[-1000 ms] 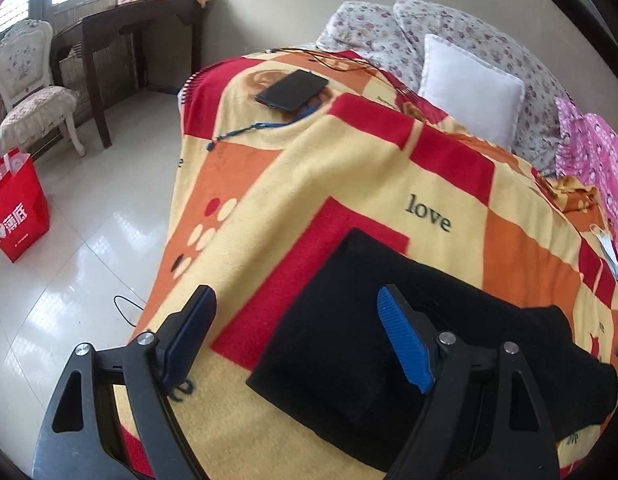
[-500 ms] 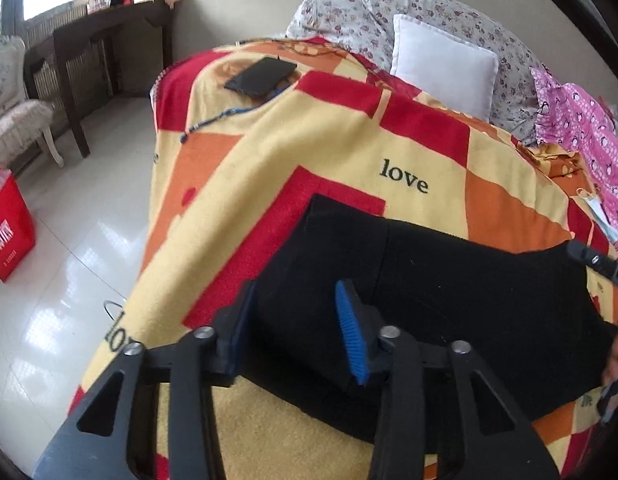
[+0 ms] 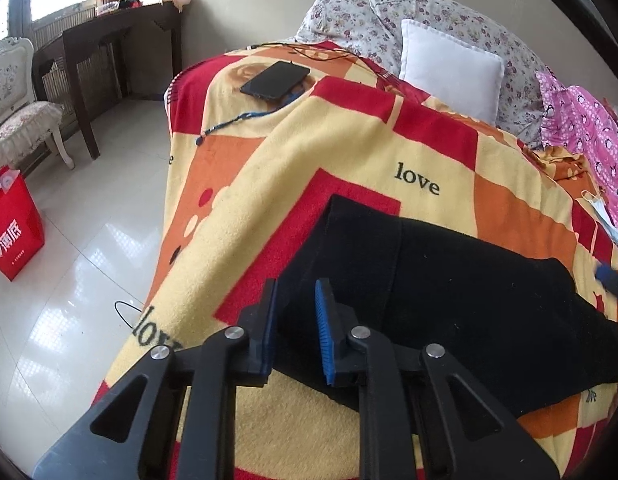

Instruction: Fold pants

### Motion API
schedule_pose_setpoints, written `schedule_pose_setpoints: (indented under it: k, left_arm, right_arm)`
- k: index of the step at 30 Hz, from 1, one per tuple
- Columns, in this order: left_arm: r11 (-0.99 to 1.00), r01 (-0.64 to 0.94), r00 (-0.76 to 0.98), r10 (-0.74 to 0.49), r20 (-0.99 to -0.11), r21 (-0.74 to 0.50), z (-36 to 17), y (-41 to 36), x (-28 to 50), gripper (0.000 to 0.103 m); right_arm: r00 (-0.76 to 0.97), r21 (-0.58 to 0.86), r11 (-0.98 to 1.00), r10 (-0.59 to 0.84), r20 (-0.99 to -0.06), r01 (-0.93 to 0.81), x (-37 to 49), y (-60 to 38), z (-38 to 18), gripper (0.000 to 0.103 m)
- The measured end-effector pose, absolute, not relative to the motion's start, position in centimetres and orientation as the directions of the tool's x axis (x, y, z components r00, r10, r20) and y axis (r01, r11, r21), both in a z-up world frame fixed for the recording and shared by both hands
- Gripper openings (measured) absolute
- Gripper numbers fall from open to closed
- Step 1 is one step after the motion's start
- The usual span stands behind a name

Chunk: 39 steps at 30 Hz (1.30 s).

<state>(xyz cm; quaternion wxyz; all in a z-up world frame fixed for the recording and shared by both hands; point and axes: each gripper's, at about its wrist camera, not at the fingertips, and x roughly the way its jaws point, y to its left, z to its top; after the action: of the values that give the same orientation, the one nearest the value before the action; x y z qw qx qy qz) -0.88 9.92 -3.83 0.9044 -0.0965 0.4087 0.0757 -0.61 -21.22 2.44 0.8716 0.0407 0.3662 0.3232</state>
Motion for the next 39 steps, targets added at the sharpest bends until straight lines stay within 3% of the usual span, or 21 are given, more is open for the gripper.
schedule_pose_setpoints:
  k: [4,12,14,19,21,22,27,30,31,32,35,39]
  left_arm:
    - [0.966,-0.221,0.656,0.045,-0.754,-0.135,-3.7,10.1,-0.9,0.016]
    - [0.966,-0.209,0.656,0.024,-0.754,-0.151,-3.8,10.5,-0.7,0.016]
    - [0.967,-0.205,0.659,0.021,-0.752,-0.153,-3.6,10.6,-0.7,0.016]
    - [0.970,-0.211,0.686,0.061,-0.725,-0.118,-1.7,11.3,-1.6,0.021]
    - [0.968,-0.224,0.704,0.082,-0.705,-0.111,-0.9,11.8,-2.0,0.037]
    - [0.967,-0.229,0.715,0.092,-0.693,-0.108,-0.4,12.1,-2.3,0.039]
    - [0.969,-0.233,0.718,0.114,-0.687,-0.082,-0.3,12.0,-1.9,0.041]
    - [0.973,-0.217,0.703,0.100,-0.704,-0.078,-0.9,11.0,-1.4,0.041]
    - [0.974,-0.212,0.704,0.098,-0.703,-0.077,-0.9,10.8,-1.4,0.041]
    - [0.976,-0.205,0.707,0.095,-0.701,-0.074,-0.9,10.4,-1.4,0.041]
    - [0.980,-0.186,0.717,0.085,-0.692,-0.072,-0.8,9.2,-1.1,0.054]
    - [0.984,-0.158,0.718,0.058,-0.694,-0.081,-1.4,7.5,-0.1,0.059]
  right_arm:
    - [0.382,0.297,0.647,0.695,-0.610,-0.703,-4.6,-14.8,1.9,0.042]
    - [0.382,0.061,0.596,0.585,-0.716,-0.800,-5.1,-6.0,-1.8,0.035]
    - [0.437,-0.007,0.636,0.522,-0.732,-0.772,-3.8,-4.9,-2.8,0.004]
    - [0.328,0.189,0.617,0.625,-0.709,-0.764,-2.3,-6.1,-2.1,0.004]
    - [0.329,0.222,0.601,0.667,-0.668,-0.768,-2.6,-6.3,-0.7,0.004]
    - [0.327,0.228,0.594,0.677,-0.659,-0.771,-2.9,-6.1,-0.2,0.004]
    - [0.261,0.271,0.586,0.664,-0.701,-0.764,-3.5,-3.9,-3.3,0.005]
    - [0.241,0.382,0.589,0.716,-0.656,-0.712,-3.0,-5.8,-3.4,0.018]
    - [0.232,0.415,0.585,0.731,-0.641,-0.697,-2.9,-6.9,-2.7,0.034]
    - [0.262,0.408,0.597,0.733,-0.628,-0.691,-2.9,-8.5,-1.6,0.039]
    - [0.448,0.322,0.725,0.650,-0.614,-0.609,-2.4,-13.6,1.0,0.040]
    - [0.551,0.240,0.831,0.522,-0.651,-0.503,-0.2,-16.9,1.0,0.042]
